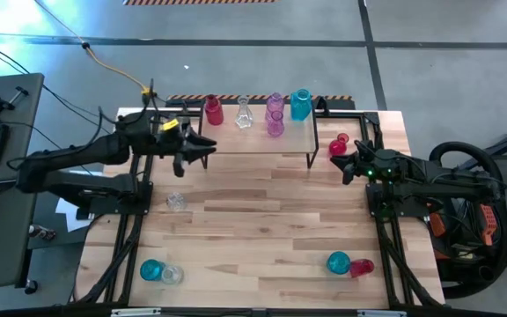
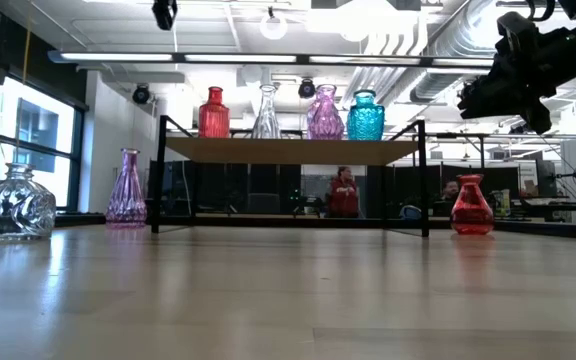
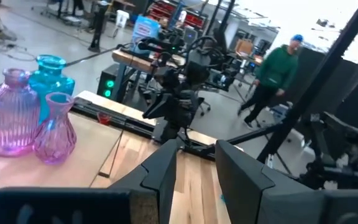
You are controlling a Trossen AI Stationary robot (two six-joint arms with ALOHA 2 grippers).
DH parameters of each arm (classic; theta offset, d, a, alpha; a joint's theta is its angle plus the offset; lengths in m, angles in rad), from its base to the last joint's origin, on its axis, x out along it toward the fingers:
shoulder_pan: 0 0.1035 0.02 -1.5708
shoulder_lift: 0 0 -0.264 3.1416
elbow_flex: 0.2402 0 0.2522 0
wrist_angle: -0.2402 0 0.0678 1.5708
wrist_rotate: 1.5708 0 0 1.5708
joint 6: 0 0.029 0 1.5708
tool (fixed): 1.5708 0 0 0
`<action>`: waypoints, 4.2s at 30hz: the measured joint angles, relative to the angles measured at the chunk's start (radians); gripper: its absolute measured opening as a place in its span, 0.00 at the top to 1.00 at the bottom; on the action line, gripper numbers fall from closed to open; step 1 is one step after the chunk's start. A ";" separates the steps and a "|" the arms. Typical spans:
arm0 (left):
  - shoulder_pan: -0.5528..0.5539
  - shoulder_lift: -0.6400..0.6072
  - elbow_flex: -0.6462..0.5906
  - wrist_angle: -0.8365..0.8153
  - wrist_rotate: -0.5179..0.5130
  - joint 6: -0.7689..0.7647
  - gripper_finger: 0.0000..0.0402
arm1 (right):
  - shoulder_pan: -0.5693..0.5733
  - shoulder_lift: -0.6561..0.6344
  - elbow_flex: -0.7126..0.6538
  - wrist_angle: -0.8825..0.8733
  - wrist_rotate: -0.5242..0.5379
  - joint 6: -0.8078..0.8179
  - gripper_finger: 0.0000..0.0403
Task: Sort vases onto shelf
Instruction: Put the right blue vase on the shelf aligned with the other blue vase
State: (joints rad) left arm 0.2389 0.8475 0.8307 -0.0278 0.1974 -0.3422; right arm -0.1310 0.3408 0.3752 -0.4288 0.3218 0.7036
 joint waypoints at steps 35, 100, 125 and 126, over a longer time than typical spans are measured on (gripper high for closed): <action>-0.058 0.068 0.000 0.145 0.003 -0.014 0.74 | 0.172 0.084 0.237 0.232 -0.652 0.825 0.85; -0.057 0.068 0.000 0.145 0.204 -0.004 0.74 | 0.946 1.202 0.789 -0.613 -0.367 1.122 0.85; -0.056 0.068 0.000 0.145 0.204 -0.001 0.74 | 0.943 1.225 0.788 -0.604 -0.392 1.211 0.99; -0.056 0.068 0.000 0.145 0.204 -0.001 0.74 | 0.941 1.225 0.788 -0.599 -0.398 1.211 0.99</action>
State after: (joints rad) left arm 0.1829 0.9150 0.8310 0.1169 0.4019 -0.3435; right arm 0.8104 1.5654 1.1633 -1.0275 -0.0766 1.9148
